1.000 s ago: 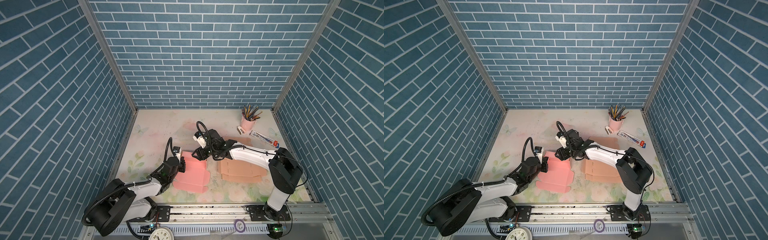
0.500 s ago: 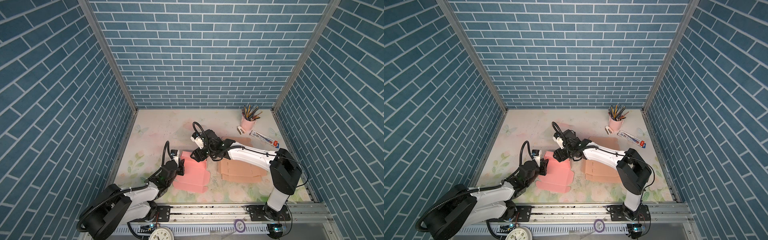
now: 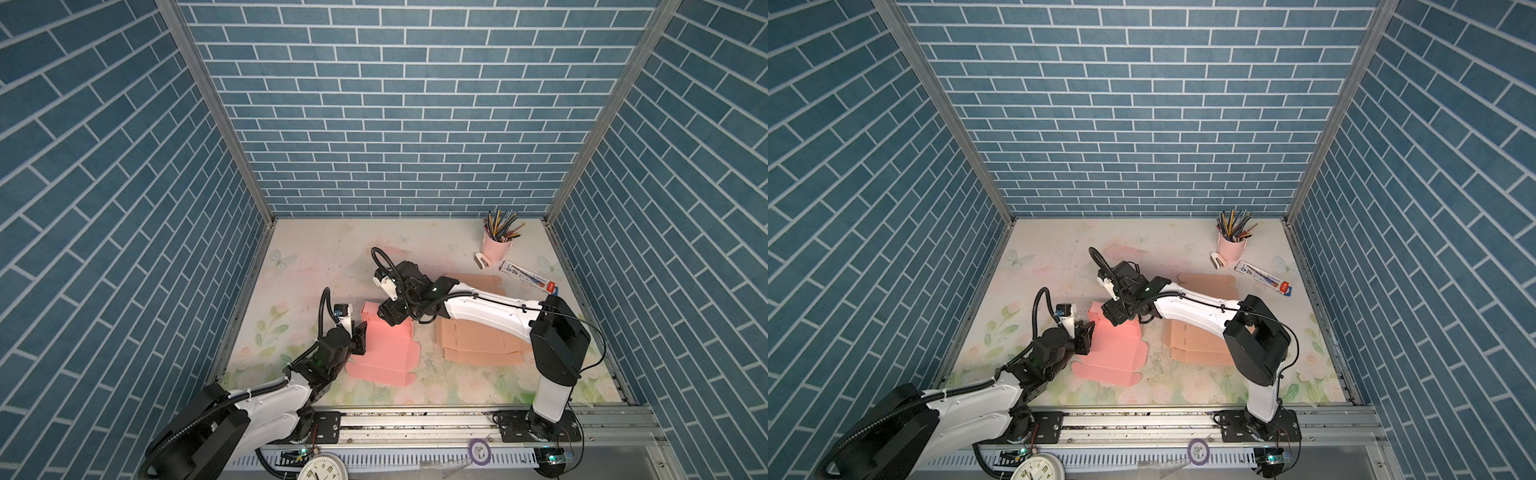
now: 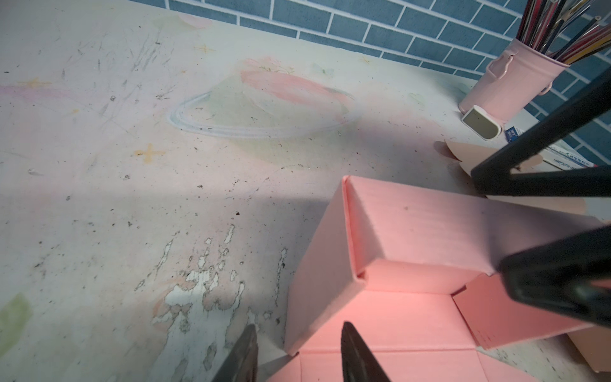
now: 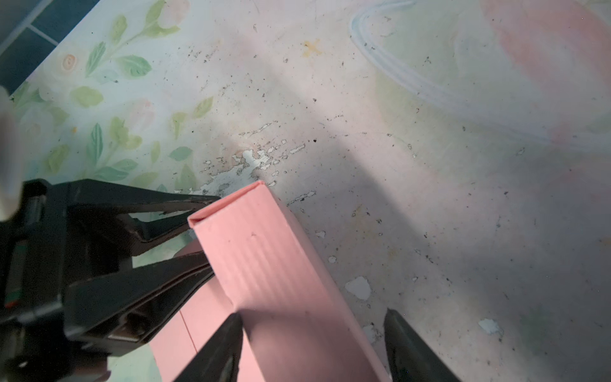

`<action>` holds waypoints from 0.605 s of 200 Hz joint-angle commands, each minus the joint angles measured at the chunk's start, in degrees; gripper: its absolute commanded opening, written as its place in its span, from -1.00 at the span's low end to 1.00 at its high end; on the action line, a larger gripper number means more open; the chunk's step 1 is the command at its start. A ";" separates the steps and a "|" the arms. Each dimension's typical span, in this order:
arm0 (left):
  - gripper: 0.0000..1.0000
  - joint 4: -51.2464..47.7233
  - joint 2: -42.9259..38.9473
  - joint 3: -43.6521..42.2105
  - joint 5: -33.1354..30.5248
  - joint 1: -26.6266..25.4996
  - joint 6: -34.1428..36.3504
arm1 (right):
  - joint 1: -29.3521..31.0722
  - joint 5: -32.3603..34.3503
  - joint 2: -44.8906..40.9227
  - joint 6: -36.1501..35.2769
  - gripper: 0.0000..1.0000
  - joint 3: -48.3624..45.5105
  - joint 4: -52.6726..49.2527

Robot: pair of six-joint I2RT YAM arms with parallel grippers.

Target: Fold the paper box

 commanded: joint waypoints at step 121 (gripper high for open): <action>-0.14 -12.08 -2.27 5.72 -2.55 -0.25 -4.30 | -1.37 6.33 3.76 -1.37 0.03 4.10 -5.14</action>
